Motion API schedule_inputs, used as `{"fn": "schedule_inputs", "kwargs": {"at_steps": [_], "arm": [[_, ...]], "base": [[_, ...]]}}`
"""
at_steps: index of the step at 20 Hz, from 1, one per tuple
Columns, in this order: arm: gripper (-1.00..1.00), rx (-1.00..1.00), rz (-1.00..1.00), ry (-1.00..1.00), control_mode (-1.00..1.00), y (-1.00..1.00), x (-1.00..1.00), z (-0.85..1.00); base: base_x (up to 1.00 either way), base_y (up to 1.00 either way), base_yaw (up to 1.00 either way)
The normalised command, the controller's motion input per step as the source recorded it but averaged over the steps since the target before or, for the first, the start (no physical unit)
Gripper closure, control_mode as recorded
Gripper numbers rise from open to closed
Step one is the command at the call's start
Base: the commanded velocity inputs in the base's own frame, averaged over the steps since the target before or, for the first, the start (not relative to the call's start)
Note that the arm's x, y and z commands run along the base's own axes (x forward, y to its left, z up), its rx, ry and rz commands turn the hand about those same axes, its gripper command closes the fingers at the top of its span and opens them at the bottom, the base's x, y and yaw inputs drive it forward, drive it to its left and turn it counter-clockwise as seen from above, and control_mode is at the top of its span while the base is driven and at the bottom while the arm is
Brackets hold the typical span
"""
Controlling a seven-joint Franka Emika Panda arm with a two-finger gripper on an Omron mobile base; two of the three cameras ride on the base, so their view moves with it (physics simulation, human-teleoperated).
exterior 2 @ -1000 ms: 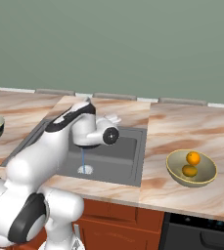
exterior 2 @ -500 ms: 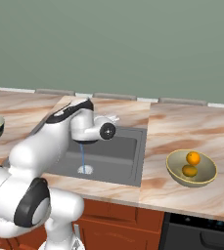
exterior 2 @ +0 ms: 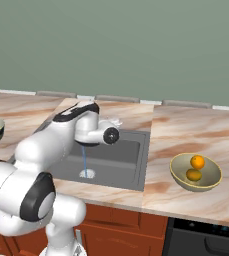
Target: Pick the oranges from the sink and place them in one bowl. Place the corn in the other bowl. Then turn off the sink faucet.
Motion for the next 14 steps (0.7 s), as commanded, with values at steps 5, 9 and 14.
{"fn": "schedule_inputs", "kwargs": {"at_steps": [5, 9, 14], "arm": [[-1.00, 0.11, 0.00, 0.00, -1.00, 0.00, 0.23, 0.00], [-1.00, 0.10, 0.00, 0.00, -1.00, 0.00, 0.21, -0.09], [-1.00, 0.06, 0.00, -0.08, -1.00, 0.00, 0.09, -0.24]], "base": [[0.00, 0.00, 0.00], [0.00, 0.00, 0.00], [0.00, 0.00, 0.00]]}}
